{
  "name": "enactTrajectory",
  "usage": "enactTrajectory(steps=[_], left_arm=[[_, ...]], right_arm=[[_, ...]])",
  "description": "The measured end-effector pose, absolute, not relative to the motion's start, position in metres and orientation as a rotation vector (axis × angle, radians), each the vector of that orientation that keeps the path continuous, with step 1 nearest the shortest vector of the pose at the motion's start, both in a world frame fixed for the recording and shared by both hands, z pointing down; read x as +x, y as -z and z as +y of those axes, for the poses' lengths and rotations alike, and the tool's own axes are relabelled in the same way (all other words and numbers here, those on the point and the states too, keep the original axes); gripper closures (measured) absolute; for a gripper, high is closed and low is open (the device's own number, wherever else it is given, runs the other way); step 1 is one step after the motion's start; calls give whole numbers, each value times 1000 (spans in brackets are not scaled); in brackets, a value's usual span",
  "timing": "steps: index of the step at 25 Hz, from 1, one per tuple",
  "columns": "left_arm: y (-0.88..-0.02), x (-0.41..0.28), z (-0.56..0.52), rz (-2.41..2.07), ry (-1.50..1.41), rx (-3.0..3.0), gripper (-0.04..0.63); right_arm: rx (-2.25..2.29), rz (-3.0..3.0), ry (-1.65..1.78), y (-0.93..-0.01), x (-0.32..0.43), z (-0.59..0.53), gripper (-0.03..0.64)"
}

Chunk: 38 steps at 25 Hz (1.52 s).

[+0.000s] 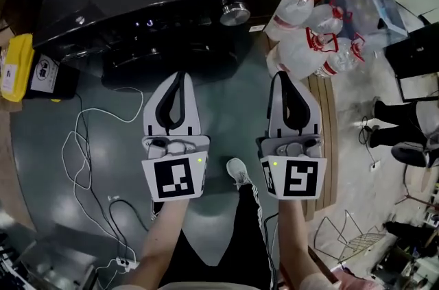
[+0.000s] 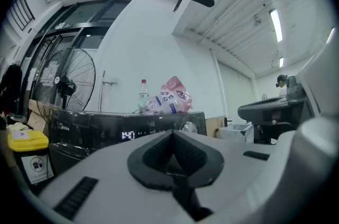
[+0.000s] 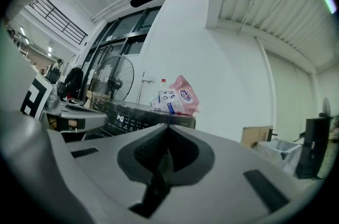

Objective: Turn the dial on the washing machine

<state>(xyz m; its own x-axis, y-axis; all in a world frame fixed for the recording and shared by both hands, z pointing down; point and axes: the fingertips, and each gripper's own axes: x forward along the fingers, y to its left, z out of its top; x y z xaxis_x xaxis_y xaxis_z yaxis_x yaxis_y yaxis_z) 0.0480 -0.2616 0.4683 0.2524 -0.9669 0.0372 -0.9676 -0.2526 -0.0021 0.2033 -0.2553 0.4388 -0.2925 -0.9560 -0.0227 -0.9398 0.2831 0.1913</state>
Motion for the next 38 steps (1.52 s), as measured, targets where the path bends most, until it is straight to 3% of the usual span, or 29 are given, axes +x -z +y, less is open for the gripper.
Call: enactTrajectory(steps=[16, 23, 26, 38], left_arm=[[-489, 74, -273, -1890, -19, 2447, 595], [-456, 112, -314, -1848, -14, 2521, 383], [-460, 126, -336, -1865, 69, 2425, 326], [-502, 136, -380, -1915, 267, 2100, 311]], right_arm=[[1723, -2410, 251, -469, 216, -248, 612], [1814, -2380, 233, -460, 237, -246, 612], [1847, -2364, 227, -456, 249, -245, 612], [1866, -2316, 178, -482, 289, -246, 612]])
